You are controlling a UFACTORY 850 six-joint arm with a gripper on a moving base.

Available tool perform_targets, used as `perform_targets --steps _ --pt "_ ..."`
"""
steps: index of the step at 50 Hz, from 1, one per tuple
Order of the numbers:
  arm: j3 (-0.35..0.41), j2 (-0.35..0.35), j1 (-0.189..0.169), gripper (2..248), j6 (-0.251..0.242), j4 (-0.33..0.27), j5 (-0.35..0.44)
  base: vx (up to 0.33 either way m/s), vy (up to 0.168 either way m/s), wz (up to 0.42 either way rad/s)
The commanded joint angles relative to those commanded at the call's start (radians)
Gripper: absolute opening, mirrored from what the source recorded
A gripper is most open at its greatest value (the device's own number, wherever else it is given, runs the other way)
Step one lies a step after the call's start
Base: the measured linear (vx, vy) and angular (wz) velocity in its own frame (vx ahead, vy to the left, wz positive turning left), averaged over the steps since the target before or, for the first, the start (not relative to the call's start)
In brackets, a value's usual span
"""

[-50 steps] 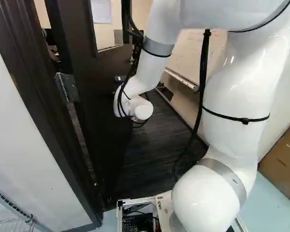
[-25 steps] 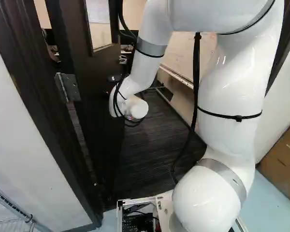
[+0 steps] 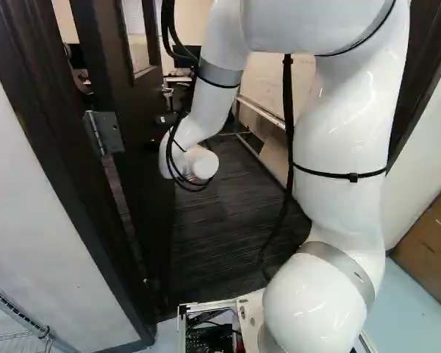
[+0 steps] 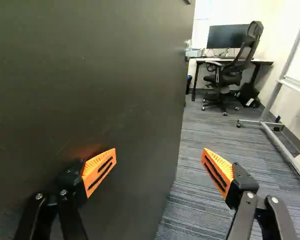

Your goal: Open the door and move inside

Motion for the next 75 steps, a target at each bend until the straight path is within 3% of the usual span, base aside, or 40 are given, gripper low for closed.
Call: perform_targets --steps 42,75 --pt "-0.021 -0.018 0.01 247 0.0 -0.008 0.003 0.0 0.0 0.0" --pt "0.052 0.044 -0.067 247 0.0 -0.008 0.003 0.0 0.0 0.0"
